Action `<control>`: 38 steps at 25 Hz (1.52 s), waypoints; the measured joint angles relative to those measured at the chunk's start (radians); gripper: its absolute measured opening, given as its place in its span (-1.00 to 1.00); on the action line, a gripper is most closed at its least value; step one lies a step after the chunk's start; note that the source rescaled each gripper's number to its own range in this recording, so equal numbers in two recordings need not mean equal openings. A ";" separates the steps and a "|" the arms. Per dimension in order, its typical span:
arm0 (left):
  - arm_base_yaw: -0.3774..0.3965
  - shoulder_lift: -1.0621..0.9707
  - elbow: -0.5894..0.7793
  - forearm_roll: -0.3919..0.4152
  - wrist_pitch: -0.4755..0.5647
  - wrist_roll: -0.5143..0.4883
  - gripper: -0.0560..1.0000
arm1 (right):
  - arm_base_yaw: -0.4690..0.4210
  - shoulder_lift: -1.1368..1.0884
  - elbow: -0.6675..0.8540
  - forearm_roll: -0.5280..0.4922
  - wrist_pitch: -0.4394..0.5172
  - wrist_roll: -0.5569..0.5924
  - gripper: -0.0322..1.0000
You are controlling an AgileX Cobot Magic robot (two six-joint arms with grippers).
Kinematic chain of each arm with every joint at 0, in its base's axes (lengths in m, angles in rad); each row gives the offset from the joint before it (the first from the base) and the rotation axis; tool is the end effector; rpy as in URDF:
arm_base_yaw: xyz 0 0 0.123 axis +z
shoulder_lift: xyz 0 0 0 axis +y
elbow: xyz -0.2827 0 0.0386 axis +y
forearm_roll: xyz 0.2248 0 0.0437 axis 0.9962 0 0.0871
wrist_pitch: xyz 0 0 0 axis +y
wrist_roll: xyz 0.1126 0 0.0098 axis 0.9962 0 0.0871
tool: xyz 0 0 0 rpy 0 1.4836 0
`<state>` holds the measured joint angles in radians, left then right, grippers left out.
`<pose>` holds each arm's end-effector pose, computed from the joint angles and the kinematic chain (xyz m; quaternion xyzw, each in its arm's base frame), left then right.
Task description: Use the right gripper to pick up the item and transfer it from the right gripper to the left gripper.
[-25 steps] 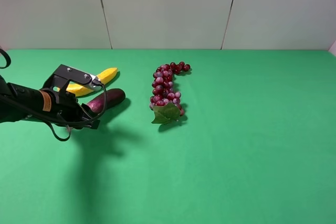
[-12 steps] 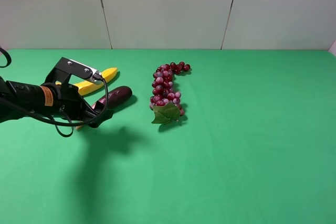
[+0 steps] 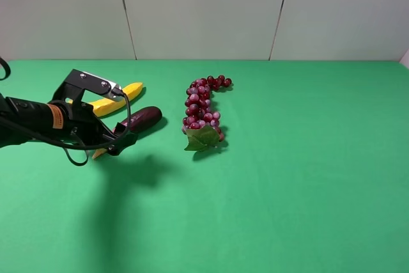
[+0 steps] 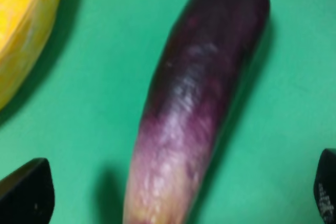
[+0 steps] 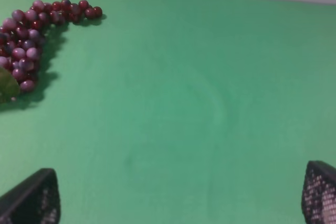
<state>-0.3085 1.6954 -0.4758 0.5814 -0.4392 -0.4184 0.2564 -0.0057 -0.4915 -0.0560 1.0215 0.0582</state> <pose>0.2507 -0.1076 0.1271 0.2386 0.8817 -0.1448 0.3804 -0.0024 -0.0062 0.2579 -0.0829 0.8392 0.0564 0.5345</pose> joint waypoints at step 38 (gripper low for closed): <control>0.000 -1.118 -0.198 -0.527 1.339 0.545 0.82 | 0.000 0.000 0.000 0.000 0.001 0.000 1.00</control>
<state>-0.3085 0.5771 -0.6741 0.0540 0.9002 0.1270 0.2564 -0.0057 -0.4915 -0.0560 1.0226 0.0582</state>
